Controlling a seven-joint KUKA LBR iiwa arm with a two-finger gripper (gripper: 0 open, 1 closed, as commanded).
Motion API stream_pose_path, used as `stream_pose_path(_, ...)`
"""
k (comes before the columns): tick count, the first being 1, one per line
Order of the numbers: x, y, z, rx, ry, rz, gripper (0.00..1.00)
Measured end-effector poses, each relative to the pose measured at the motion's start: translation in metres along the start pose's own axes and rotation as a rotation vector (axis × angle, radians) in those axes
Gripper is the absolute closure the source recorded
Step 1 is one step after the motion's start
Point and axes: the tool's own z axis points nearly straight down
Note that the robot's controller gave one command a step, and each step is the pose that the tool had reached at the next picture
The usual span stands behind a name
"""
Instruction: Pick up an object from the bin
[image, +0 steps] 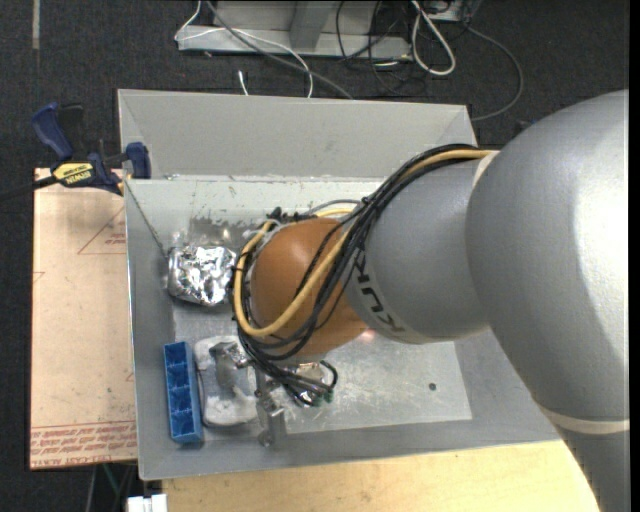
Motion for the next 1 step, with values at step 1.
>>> stream_pose_path(1,-0.0159,-0.0143,0.029,-0.002,-0.008,0.011,0.0)
